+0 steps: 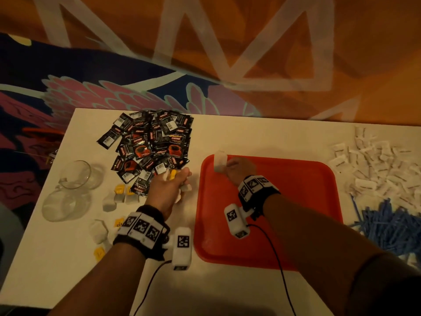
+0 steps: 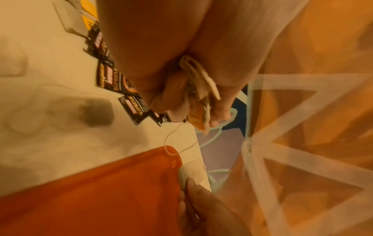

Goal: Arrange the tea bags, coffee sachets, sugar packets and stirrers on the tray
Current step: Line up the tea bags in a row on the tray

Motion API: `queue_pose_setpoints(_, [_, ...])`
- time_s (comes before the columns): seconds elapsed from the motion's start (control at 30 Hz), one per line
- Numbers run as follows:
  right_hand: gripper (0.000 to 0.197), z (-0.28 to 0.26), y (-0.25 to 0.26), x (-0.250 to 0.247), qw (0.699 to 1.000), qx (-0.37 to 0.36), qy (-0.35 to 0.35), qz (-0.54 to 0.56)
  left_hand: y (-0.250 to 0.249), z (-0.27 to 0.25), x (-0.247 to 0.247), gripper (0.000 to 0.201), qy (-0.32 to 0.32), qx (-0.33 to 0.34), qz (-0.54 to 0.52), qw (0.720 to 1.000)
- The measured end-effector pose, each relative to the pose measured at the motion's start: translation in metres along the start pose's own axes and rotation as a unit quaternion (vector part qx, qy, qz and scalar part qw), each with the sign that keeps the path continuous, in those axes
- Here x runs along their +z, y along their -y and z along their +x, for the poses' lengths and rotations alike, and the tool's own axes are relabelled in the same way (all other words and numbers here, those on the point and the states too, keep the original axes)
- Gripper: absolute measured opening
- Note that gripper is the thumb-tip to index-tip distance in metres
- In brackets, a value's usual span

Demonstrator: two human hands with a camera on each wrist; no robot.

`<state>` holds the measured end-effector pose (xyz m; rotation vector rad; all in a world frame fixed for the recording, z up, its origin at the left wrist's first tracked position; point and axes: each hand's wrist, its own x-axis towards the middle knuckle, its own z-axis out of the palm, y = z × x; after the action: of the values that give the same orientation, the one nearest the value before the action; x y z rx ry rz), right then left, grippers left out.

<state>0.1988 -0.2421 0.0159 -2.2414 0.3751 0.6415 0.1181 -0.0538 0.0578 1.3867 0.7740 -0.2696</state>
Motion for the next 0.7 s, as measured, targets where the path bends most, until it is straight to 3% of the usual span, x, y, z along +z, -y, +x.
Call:
queue_pose_setpoints(0.1, [0.011,0.017,0.004,0.012,0.999,0.036,-0.018,0.006,0.003,-0.002,-0.016,0.013,-0.009,-0.003,-0.022,1.000])
queue_pose_setpoints(0.4, [0.020,0.035,0.010,0.021,0.997,0.052,-0.031,-0.044,0.007,0.006,-0.037,0.009,-0.044,-0.019,-0.052,0.997])
queue_pose_setpoints(0.7, [0.023,0.035,0.002,0.021,0.994,0.078,-0.009,0.070,0.010,0.005,-0.031,0.016,-0.027,-0.012,-0.036,0.999])
